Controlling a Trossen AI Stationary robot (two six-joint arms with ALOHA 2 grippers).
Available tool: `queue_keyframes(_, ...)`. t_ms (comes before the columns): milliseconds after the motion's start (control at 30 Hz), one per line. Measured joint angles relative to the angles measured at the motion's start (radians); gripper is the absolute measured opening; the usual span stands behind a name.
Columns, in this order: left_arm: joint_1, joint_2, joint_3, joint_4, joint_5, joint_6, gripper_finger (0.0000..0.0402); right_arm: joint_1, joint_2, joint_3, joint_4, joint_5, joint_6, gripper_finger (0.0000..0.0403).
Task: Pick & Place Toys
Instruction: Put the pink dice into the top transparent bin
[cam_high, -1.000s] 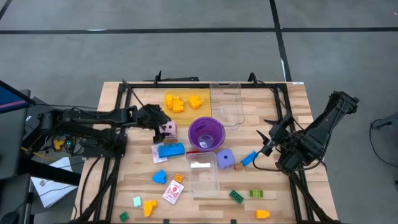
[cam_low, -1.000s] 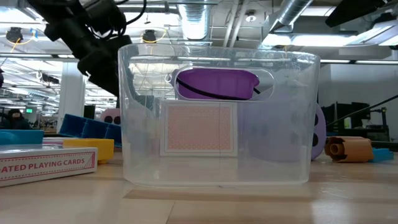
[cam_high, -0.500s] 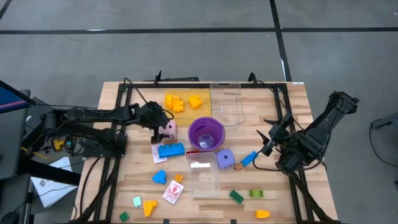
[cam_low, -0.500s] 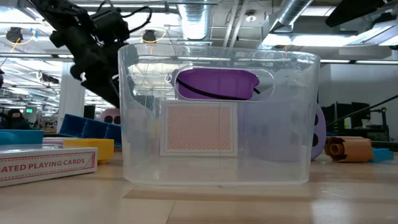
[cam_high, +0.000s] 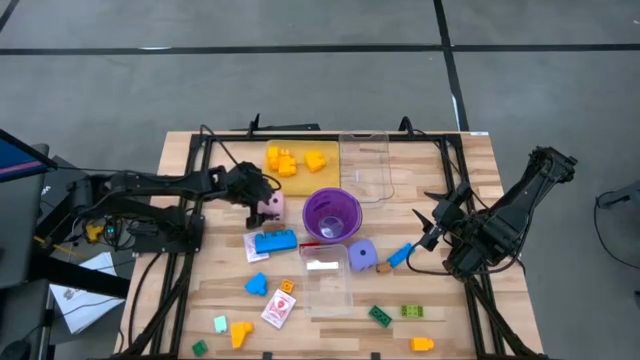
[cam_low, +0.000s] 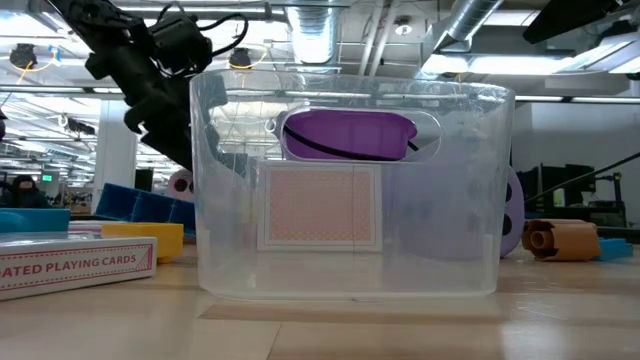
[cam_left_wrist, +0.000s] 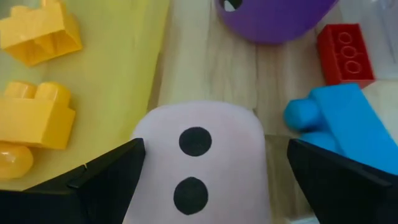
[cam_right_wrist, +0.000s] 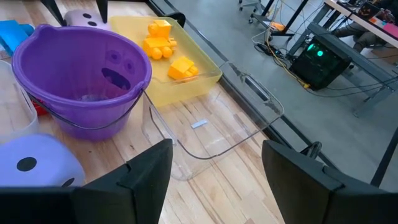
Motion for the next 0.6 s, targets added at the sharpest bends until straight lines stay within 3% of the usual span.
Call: queue_keyframes(600, -0.017, -0.014, -0.001, -0.026, -0.052, 0.014, 0.0388, 0.0, 0.0, 0.0, 0.0, 0.0, 0.0, 0.0242)
